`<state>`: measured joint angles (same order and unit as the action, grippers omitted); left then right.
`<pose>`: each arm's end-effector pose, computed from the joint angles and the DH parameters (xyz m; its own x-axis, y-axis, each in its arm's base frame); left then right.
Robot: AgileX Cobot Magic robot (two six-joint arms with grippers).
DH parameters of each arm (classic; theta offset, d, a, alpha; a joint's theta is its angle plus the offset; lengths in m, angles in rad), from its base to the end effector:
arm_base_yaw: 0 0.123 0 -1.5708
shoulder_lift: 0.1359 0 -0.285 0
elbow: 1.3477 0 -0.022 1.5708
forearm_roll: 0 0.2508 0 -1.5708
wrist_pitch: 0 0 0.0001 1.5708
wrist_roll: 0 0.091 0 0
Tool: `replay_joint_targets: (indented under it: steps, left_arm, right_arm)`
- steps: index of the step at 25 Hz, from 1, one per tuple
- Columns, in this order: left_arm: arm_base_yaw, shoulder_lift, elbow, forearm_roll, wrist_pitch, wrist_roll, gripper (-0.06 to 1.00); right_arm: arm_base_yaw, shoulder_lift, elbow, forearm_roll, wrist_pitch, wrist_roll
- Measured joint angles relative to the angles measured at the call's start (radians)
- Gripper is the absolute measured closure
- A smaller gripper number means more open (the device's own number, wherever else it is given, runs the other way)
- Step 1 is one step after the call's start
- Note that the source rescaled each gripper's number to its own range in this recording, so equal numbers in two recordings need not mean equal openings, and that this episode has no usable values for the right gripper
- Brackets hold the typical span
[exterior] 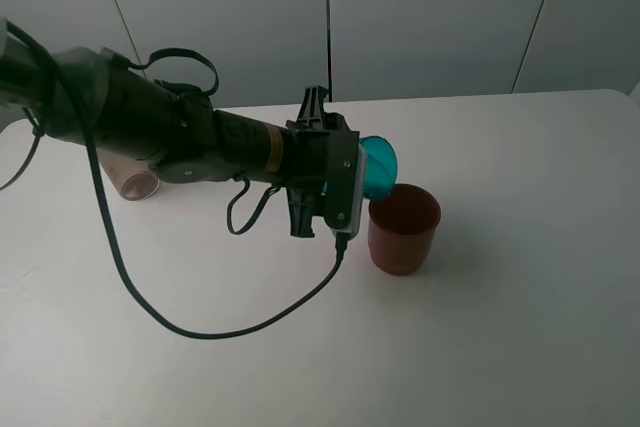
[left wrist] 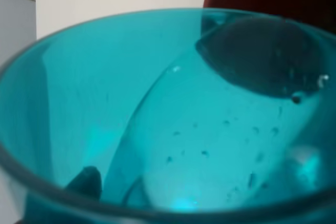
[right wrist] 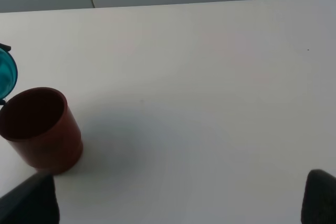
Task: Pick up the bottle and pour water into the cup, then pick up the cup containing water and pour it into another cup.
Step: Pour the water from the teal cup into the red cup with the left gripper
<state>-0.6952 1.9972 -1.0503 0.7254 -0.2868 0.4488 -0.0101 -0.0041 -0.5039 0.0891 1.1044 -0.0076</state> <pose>0.2992 -0.2717 0.1348 0.4942 0.7571 -0.4272 0.7224 -0.0842 0.6863 -0.0079 0.0073 0.2751 -0.4877 0.0374 -0.8722 -0.0435 0.9968 0.0670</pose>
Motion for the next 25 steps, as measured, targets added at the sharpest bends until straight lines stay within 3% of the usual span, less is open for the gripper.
replay_joint_targets:
  steps: [25]
  left_arm:
    - [-0.002,-0.009,-0.018,0.0,0.066,0.061,0.87]
  right_arm:
    - [0.0,0.0,0.0,0.0,0.0,0.0]
